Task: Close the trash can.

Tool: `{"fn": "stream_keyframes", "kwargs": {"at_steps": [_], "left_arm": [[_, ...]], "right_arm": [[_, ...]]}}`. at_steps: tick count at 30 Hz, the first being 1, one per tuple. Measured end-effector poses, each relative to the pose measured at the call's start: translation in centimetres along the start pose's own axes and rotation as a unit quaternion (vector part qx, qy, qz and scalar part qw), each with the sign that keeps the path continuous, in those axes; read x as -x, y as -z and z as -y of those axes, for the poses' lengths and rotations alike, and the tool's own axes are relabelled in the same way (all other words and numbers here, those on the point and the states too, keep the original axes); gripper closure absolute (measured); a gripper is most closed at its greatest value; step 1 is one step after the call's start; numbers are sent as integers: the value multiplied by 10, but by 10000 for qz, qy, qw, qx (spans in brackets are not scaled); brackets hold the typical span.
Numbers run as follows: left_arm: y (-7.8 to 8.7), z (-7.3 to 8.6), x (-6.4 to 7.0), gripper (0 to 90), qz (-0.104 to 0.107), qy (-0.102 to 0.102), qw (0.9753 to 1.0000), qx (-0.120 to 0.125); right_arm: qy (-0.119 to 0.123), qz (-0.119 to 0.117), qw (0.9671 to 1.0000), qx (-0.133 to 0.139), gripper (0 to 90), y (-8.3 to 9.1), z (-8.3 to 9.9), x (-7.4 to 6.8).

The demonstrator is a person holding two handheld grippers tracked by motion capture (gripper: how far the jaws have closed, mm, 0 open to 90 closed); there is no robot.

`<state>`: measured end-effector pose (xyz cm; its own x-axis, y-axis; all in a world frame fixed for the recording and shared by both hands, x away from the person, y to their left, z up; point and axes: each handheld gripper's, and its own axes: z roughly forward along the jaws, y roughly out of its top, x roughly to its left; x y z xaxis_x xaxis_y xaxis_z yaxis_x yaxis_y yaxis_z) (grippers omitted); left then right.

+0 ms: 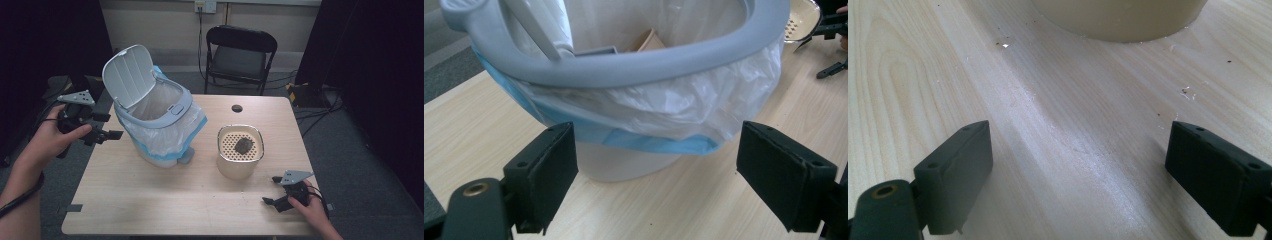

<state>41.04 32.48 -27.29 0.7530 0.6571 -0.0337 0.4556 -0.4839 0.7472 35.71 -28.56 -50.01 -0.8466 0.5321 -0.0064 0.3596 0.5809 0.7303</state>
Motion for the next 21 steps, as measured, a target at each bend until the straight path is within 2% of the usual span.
{"fn": "stream_keyframes", "kwargs": {"at_steps": [7, 19, 21], "left_arm": [[5, -13, -7, 161, -59, -14, 10000, 41], [9, -28, -16, 161, -124, 101, 9998, 144], [9, -31, -16, 161, -124, 57, 9998, 163]], "right_arm": [[-1, 0, 10000, 0, 113, 0, 0, 0], [4, -12, 10000, -2, 111, 0, 0, 0], [1, -20, 10000, 2, 111, 0, 0, 0]]}}
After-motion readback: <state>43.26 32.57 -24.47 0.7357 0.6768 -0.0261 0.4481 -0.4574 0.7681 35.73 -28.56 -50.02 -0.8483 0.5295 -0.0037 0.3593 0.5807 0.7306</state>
